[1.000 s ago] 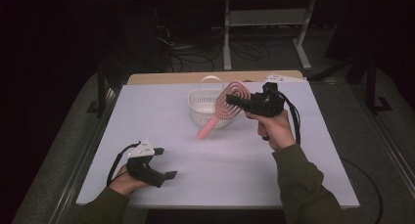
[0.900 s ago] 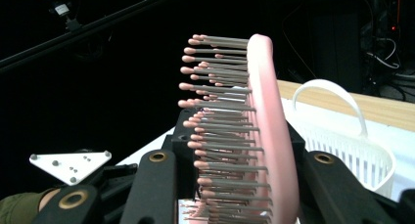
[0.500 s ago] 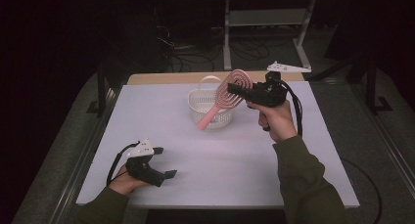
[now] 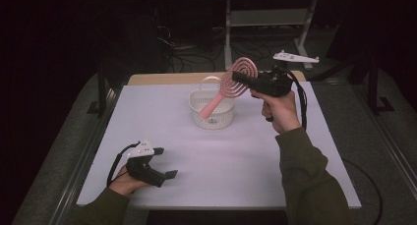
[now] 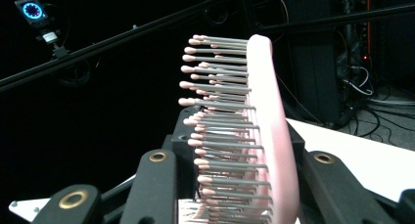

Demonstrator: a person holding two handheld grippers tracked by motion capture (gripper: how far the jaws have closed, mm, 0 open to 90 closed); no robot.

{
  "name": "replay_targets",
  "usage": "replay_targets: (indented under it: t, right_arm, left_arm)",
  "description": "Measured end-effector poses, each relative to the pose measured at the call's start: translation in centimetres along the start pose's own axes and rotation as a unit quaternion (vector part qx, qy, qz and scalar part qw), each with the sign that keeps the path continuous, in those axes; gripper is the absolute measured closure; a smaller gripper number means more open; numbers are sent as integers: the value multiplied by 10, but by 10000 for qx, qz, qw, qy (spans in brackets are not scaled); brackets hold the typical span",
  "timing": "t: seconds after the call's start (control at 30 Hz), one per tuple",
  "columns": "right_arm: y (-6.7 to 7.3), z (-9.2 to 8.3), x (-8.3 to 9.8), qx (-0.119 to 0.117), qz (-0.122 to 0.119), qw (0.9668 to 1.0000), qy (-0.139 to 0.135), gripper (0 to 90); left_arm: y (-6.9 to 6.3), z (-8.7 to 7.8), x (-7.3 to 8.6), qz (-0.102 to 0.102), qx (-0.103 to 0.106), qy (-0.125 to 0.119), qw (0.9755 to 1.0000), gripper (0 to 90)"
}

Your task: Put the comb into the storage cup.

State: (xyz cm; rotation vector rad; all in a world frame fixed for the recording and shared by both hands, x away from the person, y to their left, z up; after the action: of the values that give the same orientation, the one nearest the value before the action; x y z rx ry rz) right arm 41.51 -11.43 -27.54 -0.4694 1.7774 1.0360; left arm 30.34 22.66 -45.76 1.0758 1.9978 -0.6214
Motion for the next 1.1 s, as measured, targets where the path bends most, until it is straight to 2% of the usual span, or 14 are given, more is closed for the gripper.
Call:
replay_targets:
  t: [0.3, 0.47, 0.73, 1.1]
  right_arm:
    - [-5, 4, -11, 133, -6, 9998, -121, 629]
    - [-14, 9, -14, 260, 52, 9994, -214, 628]
    - [-30, 21, -10, 561, 183, 9979, -253, 628]
    - [-34, 42, 0, 748, 122, 9969, -193, 628]
  left_arm:
    - [1, 0, 0, -46, 32, 14, 10000, 3]
    - [1, 0, 0, -50, 34, 3, 10000, 3]
    - [0, 1, 0, -28, 17, 20, 10000, 4]
    - [0, 1, 1, 4, 42, 68, 10000, 4]
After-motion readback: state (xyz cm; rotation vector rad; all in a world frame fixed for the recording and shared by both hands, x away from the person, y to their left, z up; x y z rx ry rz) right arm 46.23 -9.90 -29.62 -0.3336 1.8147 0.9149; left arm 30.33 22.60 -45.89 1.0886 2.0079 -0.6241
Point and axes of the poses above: each handheld gripper's, and its own axes: z roughly forward along the jaws, x roughly out of its underside, y roughly to its left, the point moved 4 cm from there along z, roughly forward along the jaws, and after that the axes turned 4 degrees about z, right-handed, at the moved point
